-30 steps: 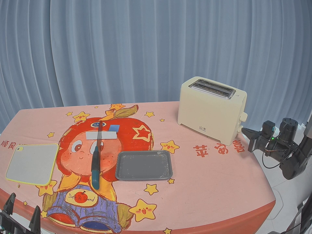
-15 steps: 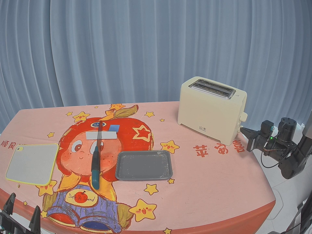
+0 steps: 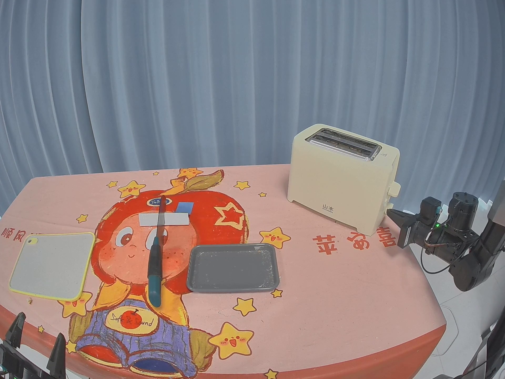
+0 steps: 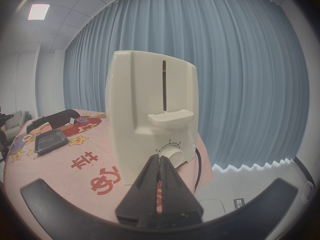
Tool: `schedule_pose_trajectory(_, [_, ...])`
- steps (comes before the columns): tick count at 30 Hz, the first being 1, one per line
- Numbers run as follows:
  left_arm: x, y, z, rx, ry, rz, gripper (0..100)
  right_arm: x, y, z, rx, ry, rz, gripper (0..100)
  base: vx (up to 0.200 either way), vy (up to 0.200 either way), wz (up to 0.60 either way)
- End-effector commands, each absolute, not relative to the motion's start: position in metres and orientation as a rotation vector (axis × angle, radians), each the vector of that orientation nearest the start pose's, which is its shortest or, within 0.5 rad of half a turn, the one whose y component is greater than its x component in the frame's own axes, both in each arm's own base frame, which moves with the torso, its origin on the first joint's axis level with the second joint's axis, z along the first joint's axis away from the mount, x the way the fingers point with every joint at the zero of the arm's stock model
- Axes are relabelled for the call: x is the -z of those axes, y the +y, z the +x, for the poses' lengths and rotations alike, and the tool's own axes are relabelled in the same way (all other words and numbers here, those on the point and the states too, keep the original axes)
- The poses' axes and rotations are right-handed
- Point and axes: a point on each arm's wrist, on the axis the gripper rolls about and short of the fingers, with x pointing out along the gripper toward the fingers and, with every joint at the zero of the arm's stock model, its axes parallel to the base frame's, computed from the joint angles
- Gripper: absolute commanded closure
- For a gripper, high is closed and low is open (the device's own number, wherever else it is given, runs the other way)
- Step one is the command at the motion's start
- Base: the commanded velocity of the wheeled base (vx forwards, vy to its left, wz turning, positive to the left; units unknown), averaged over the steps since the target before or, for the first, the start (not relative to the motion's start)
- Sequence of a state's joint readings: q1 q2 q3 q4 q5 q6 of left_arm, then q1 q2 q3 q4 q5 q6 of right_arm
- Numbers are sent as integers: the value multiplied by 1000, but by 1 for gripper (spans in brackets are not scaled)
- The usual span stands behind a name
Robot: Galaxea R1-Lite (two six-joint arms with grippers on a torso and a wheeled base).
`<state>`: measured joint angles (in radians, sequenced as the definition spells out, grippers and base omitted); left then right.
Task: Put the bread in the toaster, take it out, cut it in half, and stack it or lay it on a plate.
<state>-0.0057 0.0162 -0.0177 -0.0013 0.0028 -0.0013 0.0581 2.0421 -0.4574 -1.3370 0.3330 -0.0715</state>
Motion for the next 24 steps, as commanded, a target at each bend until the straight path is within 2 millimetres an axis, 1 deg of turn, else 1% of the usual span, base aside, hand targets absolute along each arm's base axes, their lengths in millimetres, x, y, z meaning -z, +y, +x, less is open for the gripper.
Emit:
schedule_pose_trajectory(1, [-76,0,-22,2,12,-1,0,-66,25,306,-396,237,-36,100,0,0,0])
schedule_pose_trajectory(14, [-76,0,-22,3,14,-1,0,-60,25,304,-397,263,-32,100,0,0,0])
schedule_pose_trajectory(24, [-76,0,-22,2,12,-1,0,-59,23,304,-391,264,-33,100,0,0,0])
